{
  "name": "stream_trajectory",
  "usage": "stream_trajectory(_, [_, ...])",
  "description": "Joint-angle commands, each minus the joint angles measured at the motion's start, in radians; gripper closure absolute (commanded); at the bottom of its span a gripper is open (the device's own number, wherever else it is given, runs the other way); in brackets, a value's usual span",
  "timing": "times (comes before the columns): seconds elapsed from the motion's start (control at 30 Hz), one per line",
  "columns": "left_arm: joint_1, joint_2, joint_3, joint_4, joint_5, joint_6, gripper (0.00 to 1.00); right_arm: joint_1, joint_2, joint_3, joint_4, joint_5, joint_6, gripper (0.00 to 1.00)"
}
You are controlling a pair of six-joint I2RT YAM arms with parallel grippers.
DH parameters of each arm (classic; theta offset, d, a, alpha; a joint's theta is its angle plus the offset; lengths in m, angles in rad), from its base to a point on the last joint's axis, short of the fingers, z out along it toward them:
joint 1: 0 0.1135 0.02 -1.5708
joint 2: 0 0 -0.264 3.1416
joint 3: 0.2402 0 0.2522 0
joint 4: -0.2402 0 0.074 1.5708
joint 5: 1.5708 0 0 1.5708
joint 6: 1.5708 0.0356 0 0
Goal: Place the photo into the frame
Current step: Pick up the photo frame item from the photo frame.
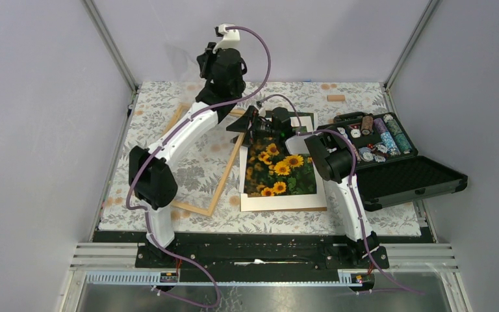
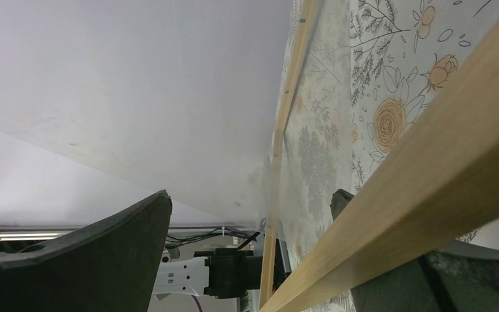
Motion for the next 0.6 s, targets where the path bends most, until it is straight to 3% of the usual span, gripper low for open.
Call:
stream_trajectory(0.0, [-0.016,-0.124,0.007,0.327,-0.086,0.238,1.00,-0.007,-0.036,0.014,0.013,-0.015,-0.026,0.00])
stream_trajectory(0.37, [-0.095,-0.219,0.030,0.604,-0.095,0.502,1.00,-0.007,0.021,0.101,-0.143,0.002,-0.109,0.00])
stream_trajectory(0.57, [-0.154,-0.218,0.096,0.696,-0.116,0.639,1.00,-0.005,0.101,0.322,-0.470,0.052,-0.292,0.00])
